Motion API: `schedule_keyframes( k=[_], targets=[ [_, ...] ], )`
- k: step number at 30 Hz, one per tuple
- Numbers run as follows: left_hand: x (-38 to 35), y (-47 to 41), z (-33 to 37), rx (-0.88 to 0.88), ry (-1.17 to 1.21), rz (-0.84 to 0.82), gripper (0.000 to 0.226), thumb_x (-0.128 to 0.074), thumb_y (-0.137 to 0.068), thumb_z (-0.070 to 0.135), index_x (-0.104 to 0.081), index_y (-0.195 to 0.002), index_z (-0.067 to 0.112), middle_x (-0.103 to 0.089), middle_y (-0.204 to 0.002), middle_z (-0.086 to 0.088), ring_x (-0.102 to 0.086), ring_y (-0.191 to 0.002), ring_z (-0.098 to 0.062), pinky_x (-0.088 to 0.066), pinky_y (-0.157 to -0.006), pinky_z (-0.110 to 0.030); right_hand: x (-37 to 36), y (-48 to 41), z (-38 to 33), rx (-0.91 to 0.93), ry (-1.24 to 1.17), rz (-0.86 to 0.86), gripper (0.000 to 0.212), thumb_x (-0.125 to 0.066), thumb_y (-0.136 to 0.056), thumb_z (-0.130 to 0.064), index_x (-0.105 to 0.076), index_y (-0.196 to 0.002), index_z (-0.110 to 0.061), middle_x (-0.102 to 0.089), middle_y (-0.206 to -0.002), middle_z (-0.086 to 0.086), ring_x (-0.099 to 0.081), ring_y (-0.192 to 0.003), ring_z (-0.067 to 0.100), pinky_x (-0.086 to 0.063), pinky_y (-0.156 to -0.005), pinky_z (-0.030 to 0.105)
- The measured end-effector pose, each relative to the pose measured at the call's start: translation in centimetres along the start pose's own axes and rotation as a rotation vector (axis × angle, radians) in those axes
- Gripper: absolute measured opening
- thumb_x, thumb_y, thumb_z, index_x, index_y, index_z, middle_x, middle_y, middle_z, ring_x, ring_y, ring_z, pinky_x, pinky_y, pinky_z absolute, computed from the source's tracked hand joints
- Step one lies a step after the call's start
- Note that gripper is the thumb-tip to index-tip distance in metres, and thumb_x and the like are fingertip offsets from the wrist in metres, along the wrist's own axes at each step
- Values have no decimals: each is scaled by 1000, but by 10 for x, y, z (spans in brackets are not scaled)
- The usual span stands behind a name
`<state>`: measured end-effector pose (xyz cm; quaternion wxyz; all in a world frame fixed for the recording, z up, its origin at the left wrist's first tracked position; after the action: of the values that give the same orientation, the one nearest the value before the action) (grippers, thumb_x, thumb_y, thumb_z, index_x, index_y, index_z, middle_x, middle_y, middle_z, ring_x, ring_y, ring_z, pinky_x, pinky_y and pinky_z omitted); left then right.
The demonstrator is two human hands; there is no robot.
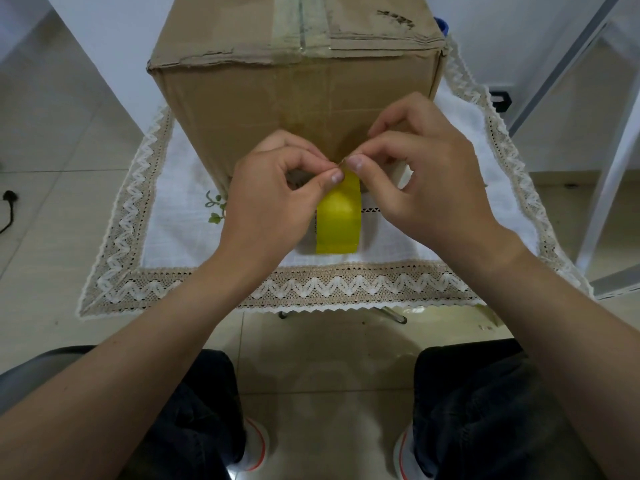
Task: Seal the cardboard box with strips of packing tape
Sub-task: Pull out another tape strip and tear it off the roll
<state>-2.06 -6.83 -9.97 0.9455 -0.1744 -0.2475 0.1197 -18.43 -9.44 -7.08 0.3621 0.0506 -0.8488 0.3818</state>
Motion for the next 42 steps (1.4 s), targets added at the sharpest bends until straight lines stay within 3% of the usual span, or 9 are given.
schedule_keyframes(
  k=[3, 6, 8, 12, 17, 20, 28, 36, 42],
  targets=[
    [-1, 0, 0, 4, 5, -6, 11, -82, -87, 19, -74, -85, 27, -65, -90, 14, -64, -80, 0, -51, -70, -15, 6, 1, -8, 76, 147, 57, 26, -67, -97, -41, -79, -86, -21, -65, -101, 6, -64, -81, 21, -52, -59, 47],
    [-2, -1, 0, -1, 15, -20, 10, -81, -87, 19, -75, -85, 26, -66, -91, 15, -66, -82, -3, -57, -75, -25, 8, 3, -10, 105, 216, 89, 26, -67, -98, -44, -81, -88, -24, -66, -100, 5, -63, -78, 23, -50, -58, 49],
    [-3, -1, 1, -4, 23, -42, 8, -81, -87, 19, -75, -85, 24, -66, -91, 14, -66, -83, -4, -59, -77, -29, 7, 4, -9, 105, 220, 93, 25, -68, -98, -46, -81, -98, -24, -68, -103, 5, -63, -76, 22, -51, -58, 49],
    [-4, 1, 1, 1, 30, -77, 18, -80, -87, 17, -72, -80, 32, -68, -91, 13, -68, -86, -5, -60, -81, -29, 7, 0, 7, -22, 91, 53, 52, -71, -93, -47, -67, -131, -12, -64, -112, 7, -59, -71, 16, -54, -61, 40],
    [-3, 1, -6, 60, 70, -62, 17, -77, -89, 19, -72, -84, 34, -73, -95, 6, -72, -90, -11, -62, -83, -34, 5, -1, 18, -137, -194, 33, 15, -77, -86, -21, -67, -96, -14, -62, -91, -3, -55, -68, 2, -45, -64, 23],
    [-3, -1, -7, 78, 85, -50, 16, -76, -89, 19, -74, -86, 34, -73, -95, 7, -73, -91, -10, -61, -84, -31, 4, 2, 11, -88, -192, 32, 14, -76, -87, -18, -69, -79, -10, -61, -80, 1, -48, -63, -3, -38, -61, 16],
    [0, -1, -6, 63, 78, -44, 11, -76, -89, 21, -76, -91, 32, -75, -94, 6, -73, -91, -10, -61, -82, -30, -9, 3, 11, -62, -143, -34, 9, -76, -90, -27, -83, -93, -21, -66, -79, -1, -49, -65, -8, -43, -59, 26],
    [0, -1, -5, 65, 89, -42, 18, -76, -89, 20, -74, -87, 37, -75, -94, 4, -72, -91, -9, -59, -81, -25, -12, 4, 15, -91, -96, -21, 12, -78, -88, -32, -82, -94, -22, -68, -83, -4, -45, -61, -12, -44, -59, 26],
    [-4, -1, -7, 86, 107, -58, 19, -74, -90, 19, -74, -86, 38, -73, -94, 11, -71, -94, -7, -57, -84, -22, -15, 4, 14, -95, -114, -48, 11, -78, -88, -30, -82, -95, -22, -68, -83, -6, -53, -60, -7, -41, -61, 19]
  ],
)
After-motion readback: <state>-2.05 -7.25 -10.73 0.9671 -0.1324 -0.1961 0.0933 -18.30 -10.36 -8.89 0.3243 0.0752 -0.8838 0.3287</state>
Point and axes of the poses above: each hand's wrist, its own y-axis away from the middle knuckle, its own x-axis out of the back of the hand, z = x × y, the point moved 9 cm from there along -y, towards the middle knuckle
